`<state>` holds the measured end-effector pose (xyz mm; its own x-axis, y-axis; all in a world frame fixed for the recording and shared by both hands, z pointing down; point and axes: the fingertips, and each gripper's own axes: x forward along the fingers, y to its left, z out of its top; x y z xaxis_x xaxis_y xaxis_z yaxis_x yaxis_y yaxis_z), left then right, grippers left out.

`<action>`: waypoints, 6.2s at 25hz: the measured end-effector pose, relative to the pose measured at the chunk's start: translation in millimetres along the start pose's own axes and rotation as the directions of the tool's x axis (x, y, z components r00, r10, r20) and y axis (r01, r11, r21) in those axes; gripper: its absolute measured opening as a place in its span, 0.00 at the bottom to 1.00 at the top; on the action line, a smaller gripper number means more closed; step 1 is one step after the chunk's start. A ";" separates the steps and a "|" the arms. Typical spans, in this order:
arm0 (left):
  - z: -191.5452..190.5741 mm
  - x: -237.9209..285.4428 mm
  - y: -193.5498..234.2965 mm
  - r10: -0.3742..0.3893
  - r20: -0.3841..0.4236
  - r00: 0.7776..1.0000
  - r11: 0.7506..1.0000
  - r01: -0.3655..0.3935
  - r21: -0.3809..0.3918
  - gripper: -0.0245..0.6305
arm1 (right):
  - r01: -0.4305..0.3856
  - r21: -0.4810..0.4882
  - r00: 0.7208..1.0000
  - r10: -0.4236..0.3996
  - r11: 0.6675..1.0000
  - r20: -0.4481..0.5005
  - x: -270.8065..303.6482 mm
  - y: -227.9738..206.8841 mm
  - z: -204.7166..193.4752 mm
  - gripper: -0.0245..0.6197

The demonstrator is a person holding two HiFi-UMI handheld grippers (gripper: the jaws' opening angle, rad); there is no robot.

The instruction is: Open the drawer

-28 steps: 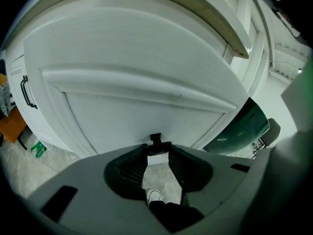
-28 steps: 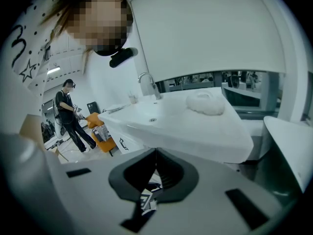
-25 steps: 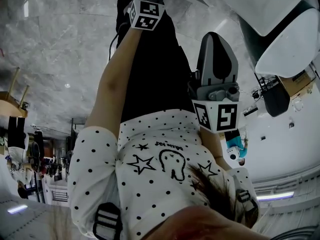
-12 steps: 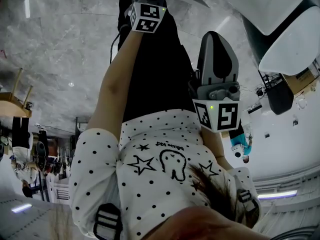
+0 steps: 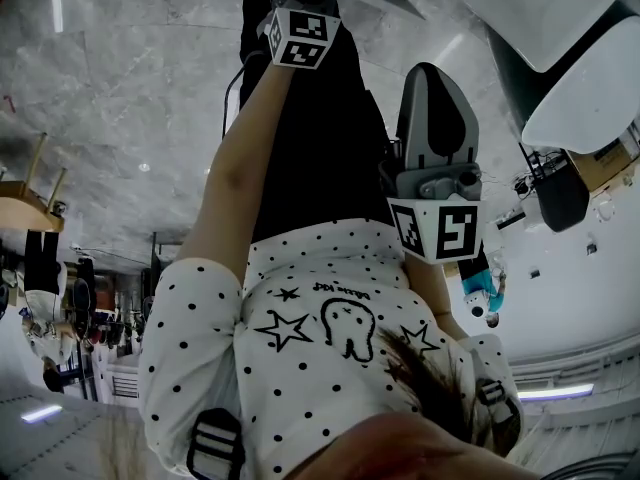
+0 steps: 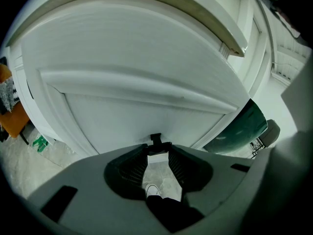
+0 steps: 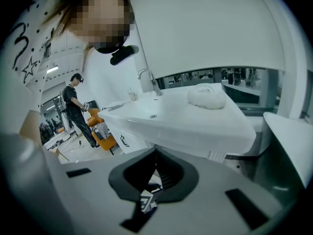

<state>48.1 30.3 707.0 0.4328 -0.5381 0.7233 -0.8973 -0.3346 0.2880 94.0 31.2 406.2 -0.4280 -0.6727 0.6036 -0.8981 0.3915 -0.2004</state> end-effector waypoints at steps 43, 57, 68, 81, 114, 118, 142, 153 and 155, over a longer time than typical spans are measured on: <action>-0.8 4.1 4.1 0.008 0.032 0.999 1.000 -0.008 -0.025 0.24 | 0.030 0.025 1.000 -0.030 0.999 -0.002 -2.6 -10.3 -10.3 0.06; 2.2 3.3 5.1 0.014 0.025 1.000 1.000 -0.013 -0.025 0.25 | 0.047 0.045 0.999 -0.047 0.998 0.002 -3.5 -17.3 -7.5 0.06; 1.7 6.1 4.9 0.013 0.023 1.000 0.999 -0.013 -0.039 0.24 | 0.052 0.046 0.999 -0.052 0.998 -0.002 -1.1 -21.4 -7.7 0.06; 2.3 5.4 6.4 0.019 0.023 1.000 0.999 -0.018 -0.044 0.25 | 0.040 0.046 0.999 -0.040 0.998 0.000 -0.2 -20.5 -7.0 0.06; 19.6 -25.1 2.4 0.138 -0.084 0.987 0.983 -0.146 -0.107 0.24 | 0.025 0.064 0.995 -0.031 0.998 0.091 -25.6 -37.1 27.7 0.06; 28.6 -32.3 6.5 0.168 -0.060 0.984 0.981 -0.172 -0.085 0.09 | 0.023 0.056 0.994 -0.028 0.998 0.103 -25.2 -37.0 31.5 0.06; 57.2 -85.3 0.5 0.146 -0.094 0.985 0.982 -0.156 -0.108 0.04 | -0.008 0.013 0.992 0.007 1.000 0.124 -35.7 -32.2 58.9 0.06; 114.0 -111.4 -5.9 0.144 0.028 0.989 0.988 -0.141 -0.066 0.04 | -0.004 0.028 0.985 -0.001 1.000 0.173 -50.5 -38.8 80.1 0.06; 125.5 -118.8 -5.5 0.149 0.049 0.988 0.988 -0.146 -0.059 0.04 | -0.009 0.032 0.986 0.004 0.999 0.169 -52.0 -39.8 77.3 0.06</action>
<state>12.6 -1.0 540.7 0.2982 -0.6193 0.7263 -0.9544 -0.2062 0.2161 144.2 2.0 323.1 -0.4425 -0.7678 0.4634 -0.8968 0.3777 -0.2304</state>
